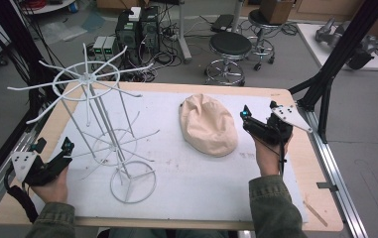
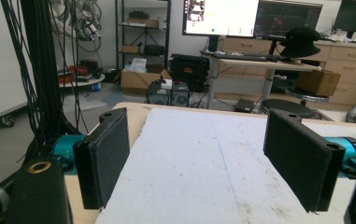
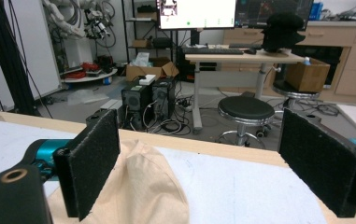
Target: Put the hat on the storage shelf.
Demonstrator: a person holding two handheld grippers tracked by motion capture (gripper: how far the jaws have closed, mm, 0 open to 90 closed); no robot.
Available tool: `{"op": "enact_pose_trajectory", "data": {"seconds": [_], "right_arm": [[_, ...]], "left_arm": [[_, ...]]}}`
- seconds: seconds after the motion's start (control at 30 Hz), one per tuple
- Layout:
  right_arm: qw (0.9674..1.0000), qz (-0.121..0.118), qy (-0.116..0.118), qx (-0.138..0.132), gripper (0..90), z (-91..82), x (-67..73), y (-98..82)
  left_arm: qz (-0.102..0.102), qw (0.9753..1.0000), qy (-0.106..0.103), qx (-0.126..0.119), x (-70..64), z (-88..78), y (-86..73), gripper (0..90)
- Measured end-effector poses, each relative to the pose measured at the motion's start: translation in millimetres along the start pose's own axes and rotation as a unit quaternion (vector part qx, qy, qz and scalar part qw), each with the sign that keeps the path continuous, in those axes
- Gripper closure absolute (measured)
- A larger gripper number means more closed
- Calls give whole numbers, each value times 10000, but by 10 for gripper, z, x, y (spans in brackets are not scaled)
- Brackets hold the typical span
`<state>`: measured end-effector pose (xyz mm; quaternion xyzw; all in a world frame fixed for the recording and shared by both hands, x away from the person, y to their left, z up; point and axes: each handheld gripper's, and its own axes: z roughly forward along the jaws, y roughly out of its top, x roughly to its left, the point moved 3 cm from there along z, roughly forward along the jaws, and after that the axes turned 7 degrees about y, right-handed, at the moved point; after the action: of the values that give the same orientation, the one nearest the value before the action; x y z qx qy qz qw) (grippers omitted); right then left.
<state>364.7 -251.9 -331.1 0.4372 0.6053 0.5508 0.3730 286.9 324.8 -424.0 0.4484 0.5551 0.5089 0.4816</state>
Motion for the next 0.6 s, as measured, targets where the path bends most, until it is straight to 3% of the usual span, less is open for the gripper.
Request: {"op": "enact_pose_trajectory", "data": {"seconds": [0.3, 0.6], "right_arm": [[9997, 221, -11, 68, 121, 238, -60, 21], [9989, 61, 118, 446, 120, 577, -38, 77]], "left_arm": [[-13, 10000, -15, -8, -19, 6, -1, 231], [-50, 10000, -26, 0, -16, 14, -5, 231]]}}
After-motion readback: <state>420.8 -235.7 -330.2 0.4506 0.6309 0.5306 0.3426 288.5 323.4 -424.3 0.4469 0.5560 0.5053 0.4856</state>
